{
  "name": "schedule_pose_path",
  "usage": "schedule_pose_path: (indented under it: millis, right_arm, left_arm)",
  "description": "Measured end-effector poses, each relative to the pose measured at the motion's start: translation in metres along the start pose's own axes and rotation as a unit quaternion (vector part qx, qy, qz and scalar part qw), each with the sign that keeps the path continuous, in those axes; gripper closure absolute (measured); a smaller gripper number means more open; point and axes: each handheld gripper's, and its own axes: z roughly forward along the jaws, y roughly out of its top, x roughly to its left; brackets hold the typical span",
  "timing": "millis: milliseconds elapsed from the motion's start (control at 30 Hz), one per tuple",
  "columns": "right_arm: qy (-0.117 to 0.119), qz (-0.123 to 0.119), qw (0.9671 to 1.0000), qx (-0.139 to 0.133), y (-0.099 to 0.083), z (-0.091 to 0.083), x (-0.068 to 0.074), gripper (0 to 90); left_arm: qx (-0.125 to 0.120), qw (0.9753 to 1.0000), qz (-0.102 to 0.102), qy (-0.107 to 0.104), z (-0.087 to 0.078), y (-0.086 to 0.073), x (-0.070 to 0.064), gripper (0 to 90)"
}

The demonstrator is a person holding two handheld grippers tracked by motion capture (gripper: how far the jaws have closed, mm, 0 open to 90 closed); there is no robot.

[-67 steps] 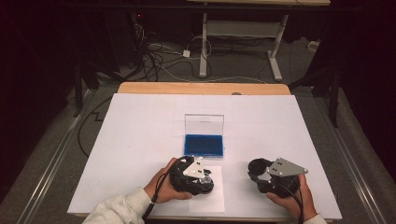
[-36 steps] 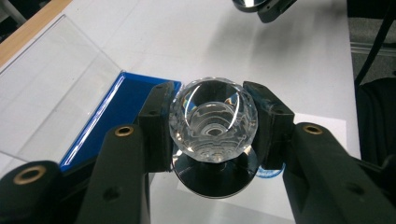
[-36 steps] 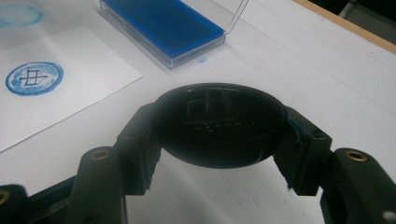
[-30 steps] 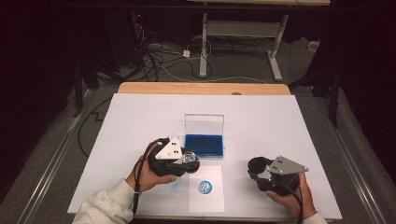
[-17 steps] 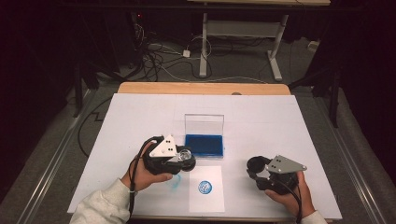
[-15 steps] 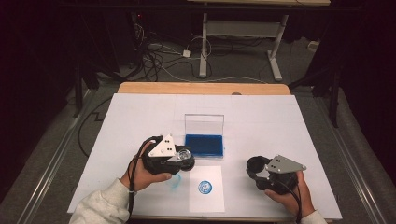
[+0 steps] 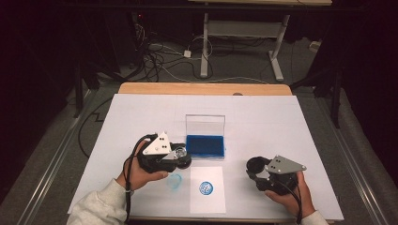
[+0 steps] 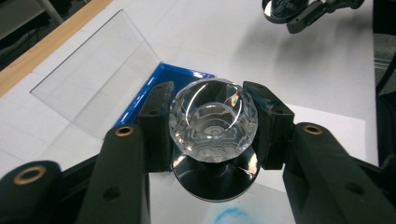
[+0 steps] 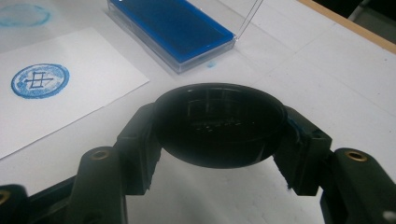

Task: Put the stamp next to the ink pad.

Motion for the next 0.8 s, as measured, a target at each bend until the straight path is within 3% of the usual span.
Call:
schedule_pose_path:
  millis: [500, 700, 800]
  right_arm:
    - [0.007, -0.001, 1.0, -0.002, 0.001, 0.002, 0.003, 38.7]
    - [0.022, 0.009, 0.9997, -0.008, 0.007, 0.012, 0.004, 38.7]
    - [0.031, 0.0, 0.9995, -0.011, 0.016, 0.02, 0.009, 38.6]
  left_arm:
    - [-0.015, 0.9997, -0.014, 0.013, -0.008, 0.001, 0.009, 54.6]
    - [-0.021, 0.9996, -0.019, 0.009, -0.004, 0.006, 0.013, 54.6]
    - [-0.025, 0.9995, -0.018, 0.007, -0.003, 0.009, 0.014, 54.6]
